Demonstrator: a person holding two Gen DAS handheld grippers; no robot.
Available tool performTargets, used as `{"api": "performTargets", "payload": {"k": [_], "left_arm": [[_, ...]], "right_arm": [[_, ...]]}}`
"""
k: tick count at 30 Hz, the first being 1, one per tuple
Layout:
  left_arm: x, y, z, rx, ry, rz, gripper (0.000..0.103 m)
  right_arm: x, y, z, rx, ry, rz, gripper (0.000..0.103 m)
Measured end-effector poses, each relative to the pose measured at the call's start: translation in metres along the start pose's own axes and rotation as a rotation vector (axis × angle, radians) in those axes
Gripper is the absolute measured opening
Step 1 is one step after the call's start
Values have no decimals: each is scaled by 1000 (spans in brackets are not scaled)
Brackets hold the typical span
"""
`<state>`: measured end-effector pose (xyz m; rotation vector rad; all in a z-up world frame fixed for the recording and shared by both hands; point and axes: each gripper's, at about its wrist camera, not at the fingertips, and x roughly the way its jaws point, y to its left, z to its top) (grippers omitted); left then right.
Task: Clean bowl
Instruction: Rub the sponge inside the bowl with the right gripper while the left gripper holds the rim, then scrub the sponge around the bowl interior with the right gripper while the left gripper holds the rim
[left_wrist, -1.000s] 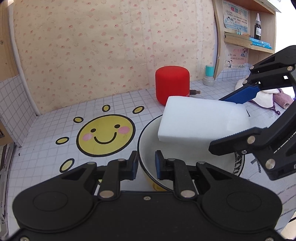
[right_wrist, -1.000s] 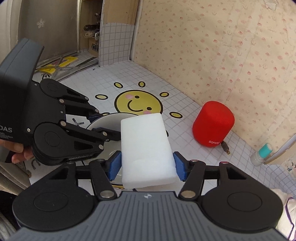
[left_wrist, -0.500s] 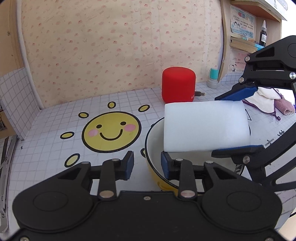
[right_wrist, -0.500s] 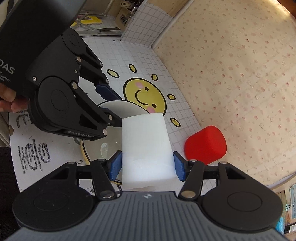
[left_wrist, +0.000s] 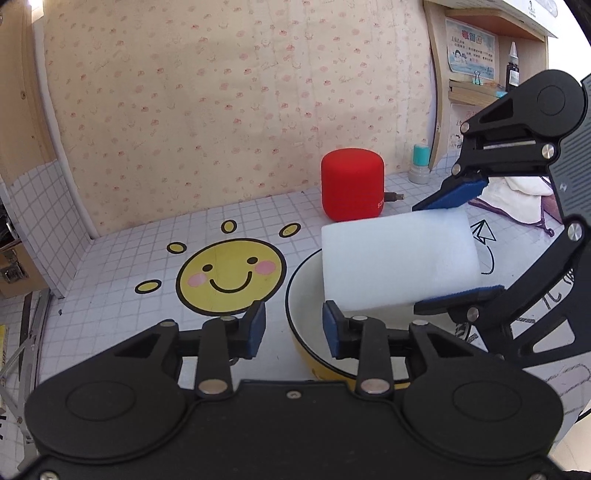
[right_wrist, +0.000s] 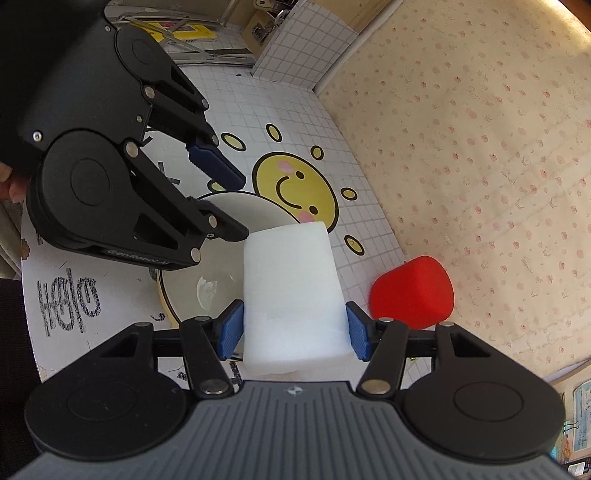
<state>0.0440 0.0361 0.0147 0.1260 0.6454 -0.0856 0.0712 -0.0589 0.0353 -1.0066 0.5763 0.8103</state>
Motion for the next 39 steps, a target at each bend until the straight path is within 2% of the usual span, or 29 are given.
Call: {"api": "performTargets", "payload": {"k": [6, 12, 14, 22, 26, 34, 37, 39], "left_arm": [[9, 1, 10, -1, 9, -6, 36], [34, -10, 8, 46, 113, -22, 36], [37, -13, 5, 57, 120, -16, 36], [41, -15, 1, 58, 115, -27, 36], [41, -15, 1, 52, 114, -28, 36], [43, -16, 1, 47, 112, -26, 36], [43, -16, 2, 48, 112, -27, 36], [43, -16, 2, 46, 111, -29, 36]], "right_arm": [[-2, 6, 3, -37, -12, 21, 60], [-6, 8, 1, -57, -42, 31, 60], [-7, 5, -1, -32, -55, 33, 60], [-19, -19, -24, 262, -151, 91, 63], [-22, -31, -35, 399, -174, 118, 69], [-19, -51, -50, 662, -203, 174, 69], [-17, -55, -53, 727, -188, 182, 68], [-14, -57, -56, 776, -167, 199, 57]]}}
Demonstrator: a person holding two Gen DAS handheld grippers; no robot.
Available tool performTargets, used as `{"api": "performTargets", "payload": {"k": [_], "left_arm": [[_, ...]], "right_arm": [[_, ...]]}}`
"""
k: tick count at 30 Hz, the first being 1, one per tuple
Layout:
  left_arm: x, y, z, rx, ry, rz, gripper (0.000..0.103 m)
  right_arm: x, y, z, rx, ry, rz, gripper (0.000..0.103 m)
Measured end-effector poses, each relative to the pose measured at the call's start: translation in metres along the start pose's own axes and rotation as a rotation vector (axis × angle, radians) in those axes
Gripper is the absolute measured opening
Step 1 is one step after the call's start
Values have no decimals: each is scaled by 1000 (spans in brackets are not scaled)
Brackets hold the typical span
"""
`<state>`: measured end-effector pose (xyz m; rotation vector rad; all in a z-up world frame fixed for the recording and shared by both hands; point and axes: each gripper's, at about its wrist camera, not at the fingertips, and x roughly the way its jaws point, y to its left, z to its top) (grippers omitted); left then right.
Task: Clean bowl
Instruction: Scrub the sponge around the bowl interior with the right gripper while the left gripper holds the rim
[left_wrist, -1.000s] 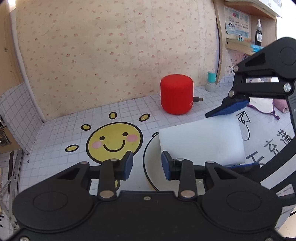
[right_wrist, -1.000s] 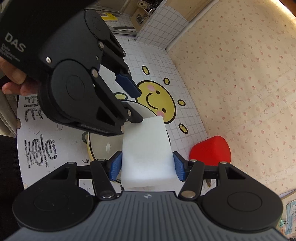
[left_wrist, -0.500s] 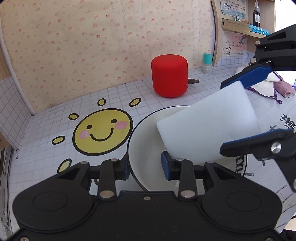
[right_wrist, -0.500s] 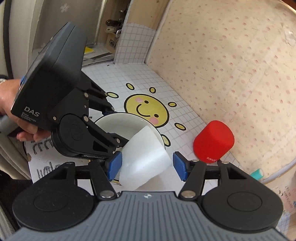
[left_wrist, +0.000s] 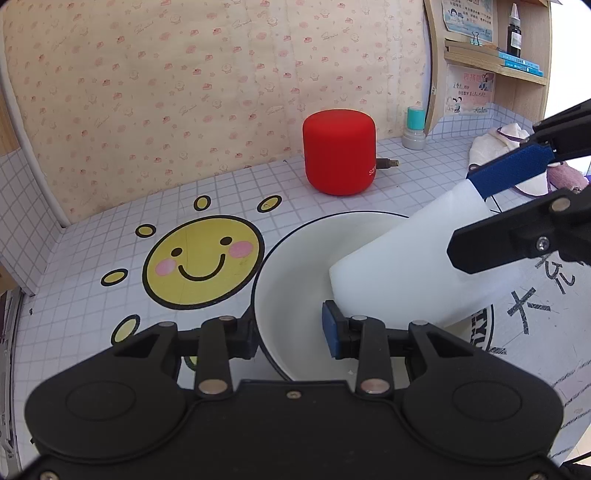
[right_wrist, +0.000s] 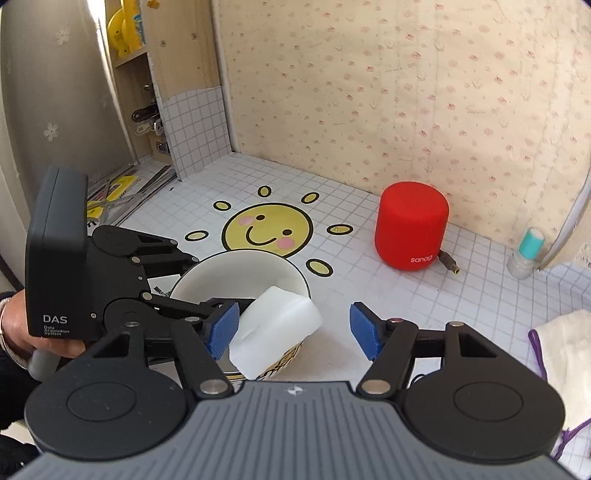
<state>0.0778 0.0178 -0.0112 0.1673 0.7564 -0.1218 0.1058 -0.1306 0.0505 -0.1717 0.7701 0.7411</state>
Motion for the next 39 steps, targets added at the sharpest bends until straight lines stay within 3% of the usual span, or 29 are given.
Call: {"api": "performTargets", "payload": {"k": [4, 17, 21, 23, 39], "left_arm": [[-1, 0, -1, -5, -3, -1, 36], [-1, 1, -1, -11, -12, -1, 36], [-1, 2, -2, -17, -16, -4, 36], [-1, 2, -2, -19, -17, -3, 36], [-2, 5, -5, -24, -30, -13, 36]], "right_arm": [[2, 1, -3, 23, 13, 13, 50], [-2, 0, -10, 138, 38, 19, 49], [-1, 4, -7, 141, 34, 27, 34], [1, 6, -5, 132, 31, 23, 32], [21, 13, 4, 94, 41, 4, 29]]}}
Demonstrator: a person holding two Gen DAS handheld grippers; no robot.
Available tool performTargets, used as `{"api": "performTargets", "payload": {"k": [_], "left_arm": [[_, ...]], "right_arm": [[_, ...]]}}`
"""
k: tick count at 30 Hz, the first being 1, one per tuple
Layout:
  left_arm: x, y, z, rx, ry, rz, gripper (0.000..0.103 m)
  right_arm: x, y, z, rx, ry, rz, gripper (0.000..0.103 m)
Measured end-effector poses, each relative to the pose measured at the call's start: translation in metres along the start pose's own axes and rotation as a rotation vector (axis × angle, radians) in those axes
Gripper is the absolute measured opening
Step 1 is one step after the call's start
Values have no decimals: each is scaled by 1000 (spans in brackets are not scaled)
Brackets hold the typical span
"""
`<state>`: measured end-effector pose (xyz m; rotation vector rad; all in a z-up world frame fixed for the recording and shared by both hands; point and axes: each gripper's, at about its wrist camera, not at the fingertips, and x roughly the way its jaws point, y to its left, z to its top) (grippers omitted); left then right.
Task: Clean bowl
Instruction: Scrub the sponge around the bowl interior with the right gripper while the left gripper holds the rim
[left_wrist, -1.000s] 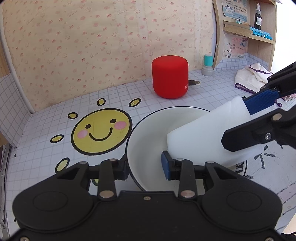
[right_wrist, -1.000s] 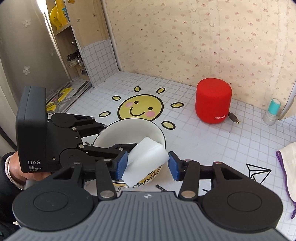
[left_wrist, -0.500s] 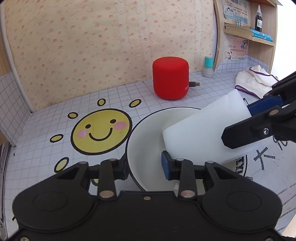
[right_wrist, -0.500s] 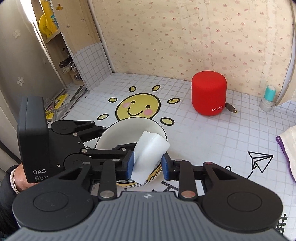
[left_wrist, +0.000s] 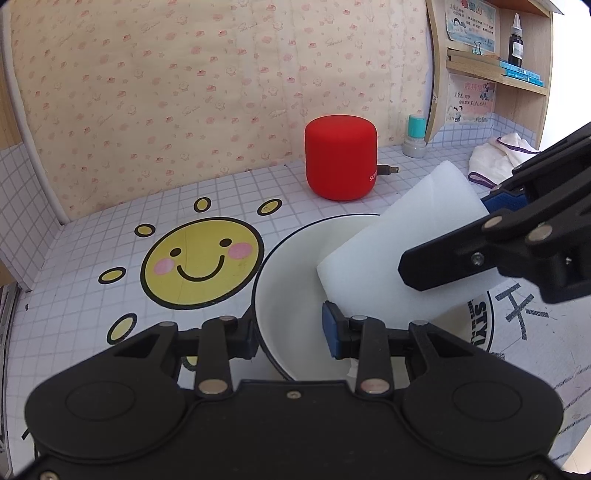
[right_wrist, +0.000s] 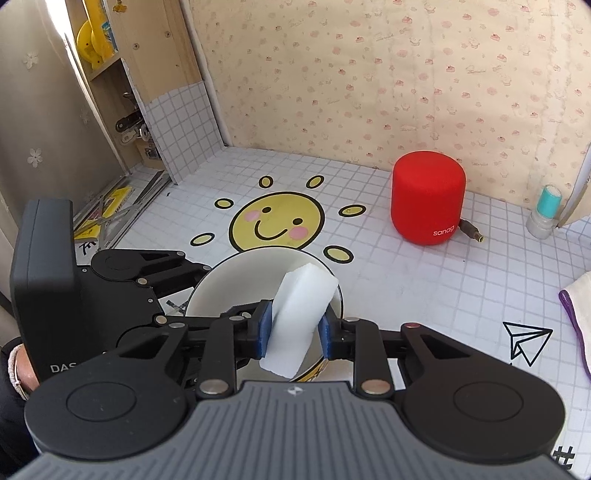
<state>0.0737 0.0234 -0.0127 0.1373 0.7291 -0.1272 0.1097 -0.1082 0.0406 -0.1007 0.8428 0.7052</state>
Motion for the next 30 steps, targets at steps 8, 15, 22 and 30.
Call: {"api": "performTargets", "payload": {"k": [8, 15, 22, 30], "left_arm": [[1, 0, 1, 18, -1, -12, 36], [3, 2, 0, 12, -1, -36, 36], [5, 10, 0, -27, 16, -78, 36], [1, 8, -4, -16, -14, -8, 62]], "right_arm": [[3, 1, 0, -76, 0, -6, 29], [3, -3, 5, -73, 9, 27, 25], [3, -2, 9, -98, 11, 30, 22], [-5, 2, 6, -138, -61, 49, 21]]}}
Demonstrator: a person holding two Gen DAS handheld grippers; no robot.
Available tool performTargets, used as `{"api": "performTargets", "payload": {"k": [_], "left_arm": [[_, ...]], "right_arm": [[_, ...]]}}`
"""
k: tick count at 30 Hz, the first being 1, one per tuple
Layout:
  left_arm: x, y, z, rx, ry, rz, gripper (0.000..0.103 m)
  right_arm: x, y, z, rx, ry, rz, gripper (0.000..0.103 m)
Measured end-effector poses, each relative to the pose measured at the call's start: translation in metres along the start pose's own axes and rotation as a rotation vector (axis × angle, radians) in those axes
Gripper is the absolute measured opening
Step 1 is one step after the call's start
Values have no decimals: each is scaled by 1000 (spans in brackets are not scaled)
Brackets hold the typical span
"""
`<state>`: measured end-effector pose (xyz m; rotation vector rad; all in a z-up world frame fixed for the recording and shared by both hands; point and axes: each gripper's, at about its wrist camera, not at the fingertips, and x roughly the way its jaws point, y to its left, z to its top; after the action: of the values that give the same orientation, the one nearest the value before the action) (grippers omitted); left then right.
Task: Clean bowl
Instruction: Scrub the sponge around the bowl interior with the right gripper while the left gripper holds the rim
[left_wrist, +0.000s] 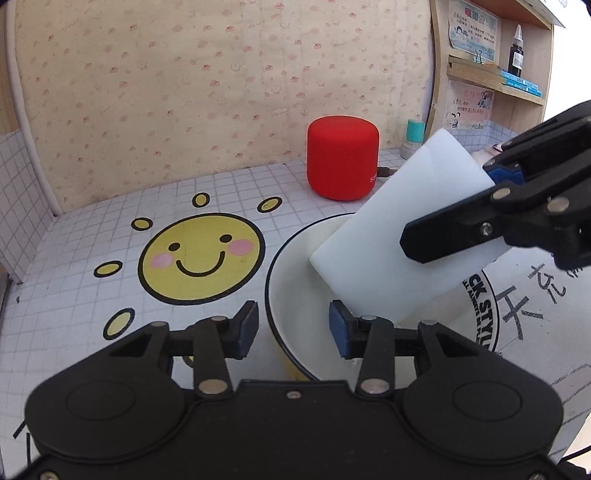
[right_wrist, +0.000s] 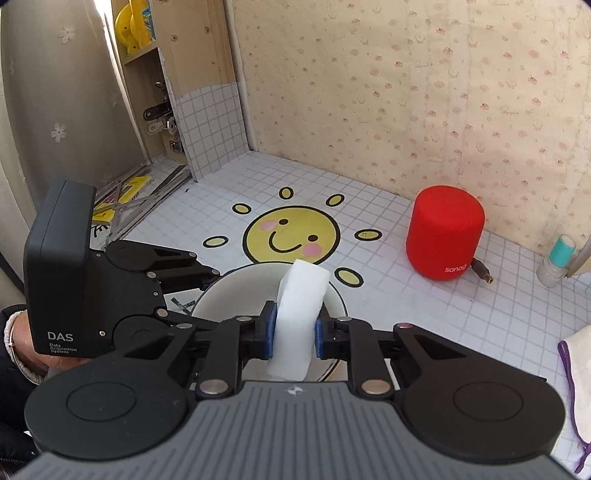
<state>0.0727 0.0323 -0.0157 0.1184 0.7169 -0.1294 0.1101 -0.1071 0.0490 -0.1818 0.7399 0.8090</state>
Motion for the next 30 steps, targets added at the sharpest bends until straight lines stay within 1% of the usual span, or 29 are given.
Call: {"api": "performTargets", "payload": {"k": [1, 3, 4, 8, 11, 13, 17, 22, 25, 30], "left_arm": [[-1, 0, 0, 4, -7, 21, 65], [-2, -1, -1, 11, -21, 64, 66], [-3, -1, -1, 10, -25, 73, 66], [-7, 0, -3, -16, -39, 64, 66], [-10, 0, -4, -29, -55, 95, 67], [-9, -2, -3, -26, -45, 104, 67], [-6, -4, 0, -30, -16, 99, 67], [-3, -4, 1, -37, -9, 92, 67], [-2, -5, 0, -39, -10, 91, 67], [-2, -5, 0, -39, -9, 91, 67]], "right_arm": [[-1, -1, 0, -2, -13, 2, 21], [-3, -3, -2, -4, -41, 5, 21], [-4, -5, -4, 1, -52, 11, 21], [-5, -13, -10, 26, -87, 29, 21], [-4, -12, -11, 11, -113, 23, 21], [-2, -9, -12, -9, -112, 30, 21], [5, -4, -14, -51, -88, 20, 21], [8, -4, -17, -61, -74, 8, 22], [8, 0, -22, -103, -101, -30, 25], [6, 5, -28, -136, -138, -33, 25]]}}
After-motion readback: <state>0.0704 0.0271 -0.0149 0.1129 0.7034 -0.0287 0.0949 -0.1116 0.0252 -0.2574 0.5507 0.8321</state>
